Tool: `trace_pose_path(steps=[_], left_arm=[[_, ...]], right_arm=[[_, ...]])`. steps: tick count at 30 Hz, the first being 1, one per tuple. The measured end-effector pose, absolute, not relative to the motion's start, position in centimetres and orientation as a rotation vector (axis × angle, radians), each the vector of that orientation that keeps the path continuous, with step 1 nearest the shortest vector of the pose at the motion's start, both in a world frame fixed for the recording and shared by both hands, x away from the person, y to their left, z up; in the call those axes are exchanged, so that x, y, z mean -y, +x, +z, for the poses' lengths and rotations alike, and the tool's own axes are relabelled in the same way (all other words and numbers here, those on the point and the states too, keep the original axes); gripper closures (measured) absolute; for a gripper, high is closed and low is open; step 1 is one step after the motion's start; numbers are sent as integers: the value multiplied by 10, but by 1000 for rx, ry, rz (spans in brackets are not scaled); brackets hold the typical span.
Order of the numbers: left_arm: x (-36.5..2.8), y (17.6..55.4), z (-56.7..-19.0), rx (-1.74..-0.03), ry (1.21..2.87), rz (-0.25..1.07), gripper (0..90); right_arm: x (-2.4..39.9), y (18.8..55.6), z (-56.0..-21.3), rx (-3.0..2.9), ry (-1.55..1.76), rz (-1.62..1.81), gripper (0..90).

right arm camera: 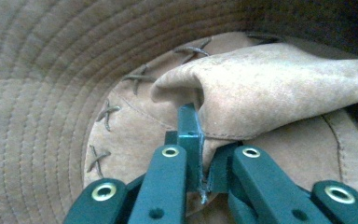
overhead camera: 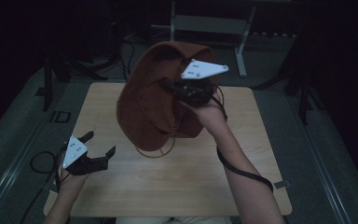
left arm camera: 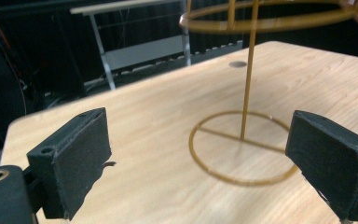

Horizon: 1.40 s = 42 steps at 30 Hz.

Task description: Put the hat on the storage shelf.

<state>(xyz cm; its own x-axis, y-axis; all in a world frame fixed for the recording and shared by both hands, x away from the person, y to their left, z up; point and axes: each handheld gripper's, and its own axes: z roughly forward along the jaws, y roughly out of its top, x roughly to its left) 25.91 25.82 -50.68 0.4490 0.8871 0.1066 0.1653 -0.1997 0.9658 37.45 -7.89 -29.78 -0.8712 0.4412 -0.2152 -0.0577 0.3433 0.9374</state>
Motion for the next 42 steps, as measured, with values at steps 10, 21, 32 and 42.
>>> trace_pose_path(steps=[10, 21, 32, 42], left_arm=[[-259, 251, -536, -958, 1621, 902, 71], [-258, 254, -550, -972, 1631, 837, 71], [-262, 253, -561, -999, 1626, 805, 71], [-260, 253, -563, -999, 1632, 802, 71]], right_arm=[[22, 405, -312, -2344, 330, 1433, 865], [-6, 430, -329, -2513, 390, 1368, 813], [-13, 434, -334, -2544, 421, 1305, 400], [22, 419, -315, -2484, 424, 1370, 316]])
